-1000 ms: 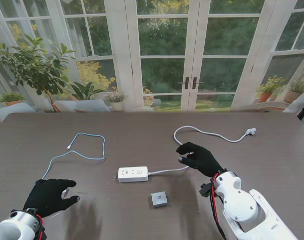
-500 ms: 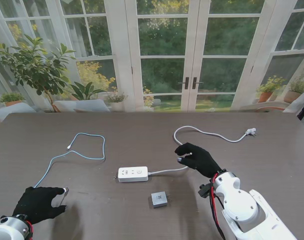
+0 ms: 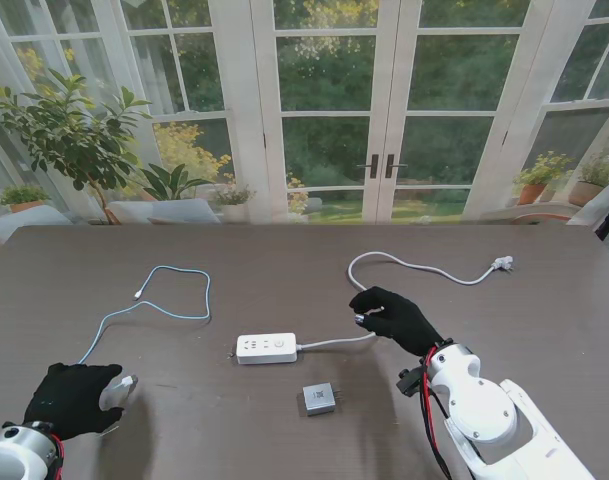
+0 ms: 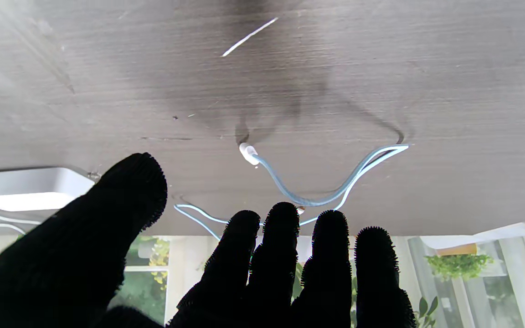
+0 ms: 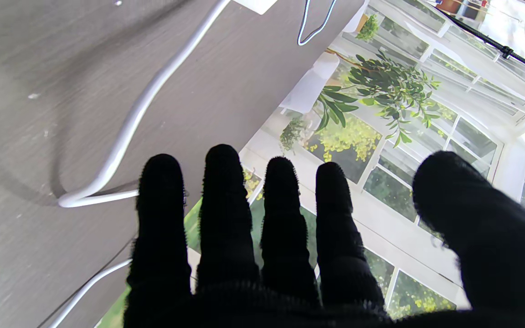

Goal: Set up the charging station

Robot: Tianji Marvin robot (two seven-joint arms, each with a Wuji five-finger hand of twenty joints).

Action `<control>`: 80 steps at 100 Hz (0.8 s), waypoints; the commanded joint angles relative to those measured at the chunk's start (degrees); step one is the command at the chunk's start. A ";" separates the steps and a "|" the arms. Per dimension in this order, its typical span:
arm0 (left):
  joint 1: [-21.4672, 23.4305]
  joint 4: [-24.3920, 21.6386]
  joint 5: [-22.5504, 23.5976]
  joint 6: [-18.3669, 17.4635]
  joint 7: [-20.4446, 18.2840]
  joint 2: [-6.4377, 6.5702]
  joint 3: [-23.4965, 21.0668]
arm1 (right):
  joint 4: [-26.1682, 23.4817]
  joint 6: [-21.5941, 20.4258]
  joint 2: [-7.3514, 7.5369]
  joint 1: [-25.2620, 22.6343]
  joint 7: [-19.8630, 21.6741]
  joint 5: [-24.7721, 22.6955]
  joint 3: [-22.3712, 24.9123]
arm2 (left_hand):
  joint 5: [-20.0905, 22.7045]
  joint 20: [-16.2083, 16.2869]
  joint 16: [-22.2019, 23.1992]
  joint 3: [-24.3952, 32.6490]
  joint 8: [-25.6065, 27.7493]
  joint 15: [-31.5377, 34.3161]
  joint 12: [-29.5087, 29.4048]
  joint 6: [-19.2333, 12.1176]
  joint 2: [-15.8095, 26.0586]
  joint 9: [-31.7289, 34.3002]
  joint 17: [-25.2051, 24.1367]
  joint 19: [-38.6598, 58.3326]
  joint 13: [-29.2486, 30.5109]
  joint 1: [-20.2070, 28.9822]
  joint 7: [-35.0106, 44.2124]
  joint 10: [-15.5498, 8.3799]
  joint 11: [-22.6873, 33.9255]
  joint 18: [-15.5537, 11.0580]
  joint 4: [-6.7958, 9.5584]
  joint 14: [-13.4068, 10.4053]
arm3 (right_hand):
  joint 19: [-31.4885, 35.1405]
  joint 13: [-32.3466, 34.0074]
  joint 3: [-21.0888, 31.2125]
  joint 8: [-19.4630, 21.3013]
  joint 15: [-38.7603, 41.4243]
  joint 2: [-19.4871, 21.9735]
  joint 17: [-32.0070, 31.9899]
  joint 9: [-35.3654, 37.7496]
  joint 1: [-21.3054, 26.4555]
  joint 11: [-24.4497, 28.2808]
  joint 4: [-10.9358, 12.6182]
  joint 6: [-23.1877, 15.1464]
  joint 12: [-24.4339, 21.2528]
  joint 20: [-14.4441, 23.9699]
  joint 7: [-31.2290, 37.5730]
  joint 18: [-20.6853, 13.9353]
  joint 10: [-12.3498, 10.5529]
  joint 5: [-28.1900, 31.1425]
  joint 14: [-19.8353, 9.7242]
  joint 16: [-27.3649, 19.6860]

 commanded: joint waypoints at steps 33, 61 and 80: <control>-2.41 3.68 2.63 -2.79 -2.08 0.86 0.18 | 0.11 0.24 -0.21 -0.27 1.69 1.74 -0.11 | 2.54 0.86 0.49 6.68 -0.53 3.31 0.90 0.45 -7.19 2.71 2.39 4.54 4.53 -0.51 1.46 -1.52 1.79 -1.15 -2.83 -1.18 | -1.15 1.12 -1.46 -0.25 0.96 1.03 0.07 1.66 -1.33 -0.38 1.32 0.45 0.83 0.18 -9.37 -0.11 0.56 0.50 0.08 -62.81; -4.95 6.54 2.96 -4.30 -1.38 1.16 0.59 | 0.12 0.55 -0.20 -0.24 2.19 2.63 0.03 | 4.37 2.18 1.43 11.68 -0.57 5.14 1.54 0.30 -8.05 4.76 5.44 7.71 7.94 7.15 2.13 -1.81 2.69 -2.53 -2.12 -2.77 | -1.18 1.26 -1.57 -0.20 1.01 1.32 0.18 2.28 -1.23 -0.28 1.36 0.57 1.01 0.29 -9.43 -0.13 0.68 0.56 0.22 -62.73; -6.72 8.37 2.40 -5.63 -1.34 1.37 0.99 | 0.14 0.88 -0.21 -0.21 2.55 3.38 0.16 | 5.10 2.53 1.55 12.68 -0.66 5.52 1.77 -0.26 -8.55 5.62 6.45 8.62 8.82 7.59 2.47 -2.24 3.10 -2.20 -2.35 -2.87 | -1.22 1.44 -1.65 -0.19 1.05 1.48 0.18 2.77 -1.23 -0.28 1.38 0.72 1.12 0.37 -9.52 -0.03 0.75 0.52 0.22 -62.67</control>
